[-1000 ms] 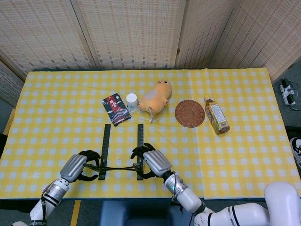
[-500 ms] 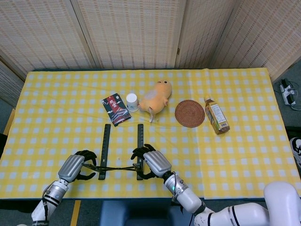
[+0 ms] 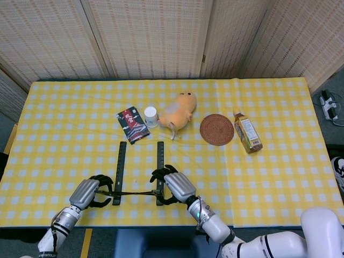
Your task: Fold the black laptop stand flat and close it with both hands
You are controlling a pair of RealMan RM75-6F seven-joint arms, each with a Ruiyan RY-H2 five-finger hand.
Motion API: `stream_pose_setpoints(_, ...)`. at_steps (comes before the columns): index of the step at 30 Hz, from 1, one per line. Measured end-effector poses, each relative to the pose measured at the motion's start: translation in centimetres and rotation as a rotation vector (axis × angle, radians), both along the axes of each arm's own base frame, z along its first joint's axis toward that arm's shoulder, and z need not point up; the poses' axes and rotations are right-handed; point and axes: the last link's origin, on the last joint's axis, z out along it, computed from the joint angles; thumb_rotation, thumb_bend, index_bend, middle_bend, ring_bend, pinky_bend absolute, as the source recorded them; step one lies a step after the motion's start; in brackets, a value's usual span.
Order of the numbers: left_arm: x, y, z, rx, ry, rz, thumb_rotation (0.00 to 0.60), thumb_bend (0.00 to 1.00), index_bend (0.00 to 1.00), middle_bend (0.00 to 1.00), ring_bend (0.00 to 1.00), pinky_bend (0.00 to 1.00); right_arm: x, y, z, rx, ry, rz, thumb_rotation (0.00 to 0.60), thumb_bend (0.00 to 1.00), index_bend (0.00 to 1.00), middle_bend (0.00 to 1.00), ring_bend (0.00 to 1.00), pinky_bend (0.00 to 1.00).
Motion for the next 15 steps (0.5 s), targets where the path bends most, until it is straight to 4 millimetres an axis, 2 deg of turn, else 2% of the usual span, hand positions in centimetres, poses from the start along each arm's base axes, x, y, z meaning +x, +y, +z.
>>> stream_pose_setpoints(15, 0.10, 0.08, -0.40, -0.014, -0.020, 0.028, 0.600, 0.41, 0.57, 0.37, 0.25, 0.28, -0.14, 0.10, -0.01, 0.002, -0.001, -0.001, 0.600, 0.38, 0.33, 0.21, 0.14, 0.05)
